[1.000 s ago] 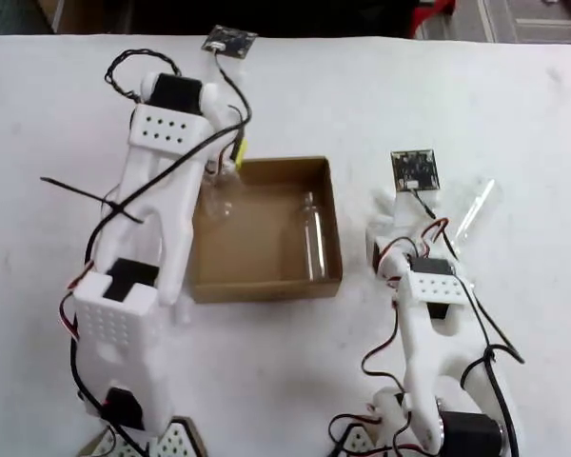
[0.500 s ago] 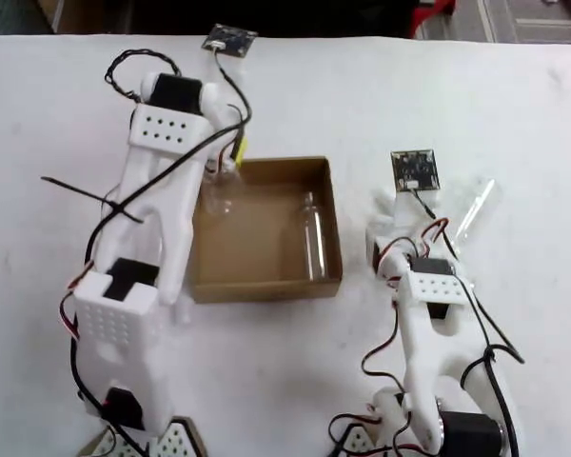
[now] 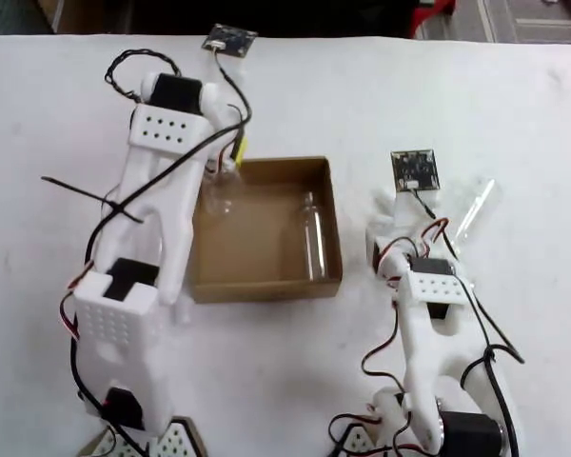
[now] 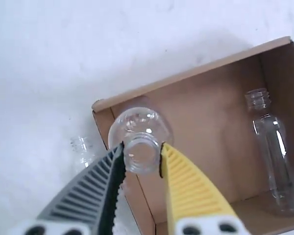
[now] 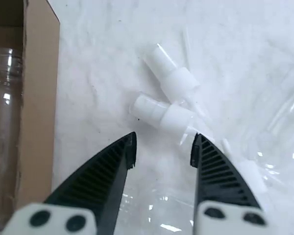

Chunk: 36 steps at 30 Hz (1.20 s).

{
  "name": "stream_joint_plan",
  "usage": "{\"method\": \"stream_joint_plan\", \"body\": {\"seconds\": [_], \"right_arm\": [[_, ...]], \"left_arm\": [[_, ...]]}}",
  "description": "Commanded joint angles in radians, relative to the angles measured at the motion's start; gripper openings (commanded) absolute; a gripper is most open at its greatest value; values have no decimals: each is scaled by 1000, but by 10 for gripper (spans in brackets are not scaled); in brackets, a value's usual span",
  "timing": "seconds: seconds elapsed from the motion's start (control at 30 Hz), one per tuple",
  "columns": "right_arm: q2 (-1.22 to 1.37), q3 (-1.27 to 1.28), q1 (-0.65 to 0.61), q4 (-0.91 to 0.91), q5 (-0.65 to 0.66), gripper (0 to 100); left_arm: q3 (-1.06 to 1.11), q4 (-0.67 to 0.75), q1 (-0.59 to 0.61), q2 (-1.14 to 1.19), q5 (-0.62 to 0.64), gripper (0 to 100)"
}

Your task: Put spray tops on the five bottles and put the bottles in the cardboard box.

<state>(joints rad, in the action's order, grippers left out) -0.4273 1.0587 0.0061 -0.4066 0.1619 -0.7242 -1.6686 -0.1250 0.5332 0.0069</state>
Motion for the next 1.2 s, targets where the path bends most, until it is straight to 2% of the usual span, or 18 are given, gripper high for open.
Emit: {"method": "stream_joint_plan", "body": {"seconds": [0.0,0.13,0.27,0.5,0.87,1.17], "right_arm": [[-16,-5,-7,16,2,163],[-16,-5,-7,16,2,163],[-16,-5,-7,16,2,163],[-16,-5,-7,16,2,163],[-16,-5,-7,16,2,163],[-16,-5,-7,15,2,163]], "left_arm": [[-8,17,22,-4,-11,31],[-6,17,31,-4,-20,33],[-2,12,31,-4,-143,41],[-6,-32,31,-4,-115,192],[-8,-32,33,-10,-124,192],[-6,-32,88,-188,-120,245]]}}
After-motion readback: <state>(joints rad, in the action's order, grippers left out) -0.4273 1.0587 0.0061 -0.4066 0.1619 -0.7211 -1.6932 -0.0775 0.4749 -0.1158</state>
